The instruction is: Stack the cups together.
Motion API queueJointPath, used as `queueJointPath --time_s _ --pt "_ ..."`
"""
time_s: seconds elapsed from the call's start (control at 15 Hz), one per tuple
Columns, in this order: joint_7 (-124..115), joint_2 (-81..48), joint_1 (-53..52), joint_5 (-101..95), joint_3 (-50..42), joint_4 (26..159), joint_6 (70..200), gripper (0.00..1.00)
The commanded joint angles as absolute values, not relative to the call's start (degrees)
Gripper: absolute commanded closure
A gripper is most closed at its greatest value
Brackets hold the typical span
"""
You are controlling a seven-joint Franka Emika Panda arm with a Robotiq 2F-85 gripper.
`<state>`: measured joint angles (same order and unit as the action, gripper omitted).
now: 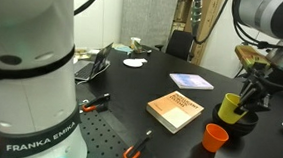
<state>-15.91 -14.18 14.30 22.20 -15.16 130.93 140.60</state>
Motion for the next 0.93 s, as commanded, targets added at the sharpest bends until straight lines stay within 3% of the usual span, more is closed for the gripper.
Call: queueJointPath --time_s 0.0,0.87 --pt "-10.24 -14.06 15.68 25.93 -13.02 131.35 141.48 0.95" --pt "-7.94 -21.68 17.17 25.87 -12.57 128.51 141.18 0.95"
